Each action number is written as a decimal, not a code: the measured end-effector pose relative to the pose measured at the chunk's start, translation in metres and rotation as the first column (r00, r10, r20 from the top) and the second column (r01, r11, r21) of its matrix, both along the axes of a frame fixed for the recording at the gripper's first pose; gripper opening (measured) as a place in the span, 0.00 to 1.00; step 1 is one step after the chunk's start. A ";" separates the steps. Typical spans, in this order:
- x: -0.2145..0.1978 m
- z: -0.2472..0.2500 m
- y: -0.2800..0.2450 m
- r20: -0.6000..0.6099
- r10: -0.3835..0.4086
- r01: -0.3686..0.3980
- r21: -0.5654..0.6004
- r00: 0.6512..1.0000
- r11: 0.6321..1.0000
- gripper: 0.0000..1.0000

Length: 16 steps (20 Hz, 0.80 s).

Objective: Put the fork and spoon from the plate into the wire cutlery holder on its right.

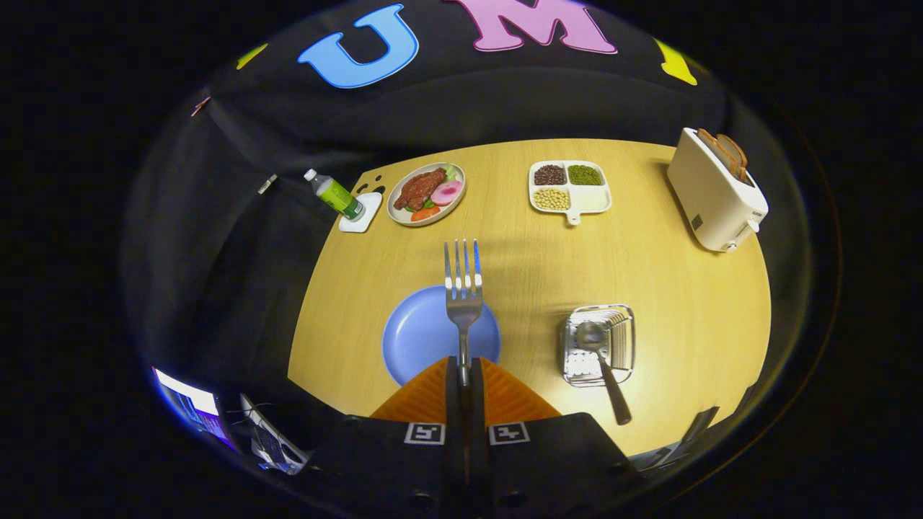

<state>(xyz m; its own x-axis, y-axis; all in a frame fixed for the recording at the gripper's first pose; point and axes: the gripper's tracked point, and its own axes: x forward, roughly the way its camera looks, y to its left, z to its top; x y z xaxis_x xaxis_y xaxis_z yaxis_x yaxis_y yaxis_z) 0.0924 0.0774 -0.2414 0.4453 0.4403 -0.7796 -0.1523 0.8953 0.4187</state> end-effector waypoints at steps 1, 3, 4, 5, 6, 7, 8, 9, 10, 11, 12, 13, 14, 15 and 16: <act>-0.006 -0.004 -0.015 -0.032 0.014 -0.015 -0.022 0.999 1.000 0.07; -0.018 -0.014 -0.046 -0.110 0.060 -0.070 -0.082 0.992 0.994 0.07; -0.026 -0.021 -0.059 -0.167 0.095 -0.115 -0.114 0.981 0.987 0.08; -0.029 -0.026 -0.071 -0.207 0.117 -0.148 -0.145 0.971 0.978 0.08; -0.032 -0.031 -0.081 -0.250 0.130 -0.176 -0.171 0.959 0.969 0.08; -0.033 -0.035 -0.087 -0.287 0.141 -0.200 -0.185 0.947 0.962 0.08; -0.034 -0.039 -0.092 -0.327 0.151 -0.222 -0.192 0.933 0.956 0.08; -0.034 -0.043 -0.098 -0.375 0.162 -0.250 -0.200 0.913 0.947 0.07; -0.032 -0.048 -0.101 -0.412 0.175 -0.279 -0.207 0.894 0.938 0.07; -0.032 -0.050 -0.109 -0.453 0.189 -0.311 -0.210 0.871 0.927 0.07; -0.029 -0.054 -0.111 -0.489 0.196 -0.335 -0.214 0.850 0.918 0.08; -0.027 -0.057 -0.113 -0.526 0.207 -0.366 -0.218 0.825 0.905 0.07; -0.025 -0.061 -0.113 -0.559 0.222 -0.401 -0.220 0.799 0.889 0.07; -0.024 -0.065 -0.114 -0.594 0.232 -0.433 -0.220 0.770 0.874 0.07; -0.022 -0.069 -0.114 -0.620 0.231 -0.451 -0.223 0.750 0.864 0.07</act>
<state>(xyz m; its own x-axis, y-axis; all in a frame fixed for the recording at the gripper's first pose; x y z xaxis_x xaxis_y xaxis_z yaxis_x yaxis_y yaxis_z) 0.0708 -0.0362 -0.3101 -0.2424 0.1346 -0.9608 -0.3156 0.9255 0.2092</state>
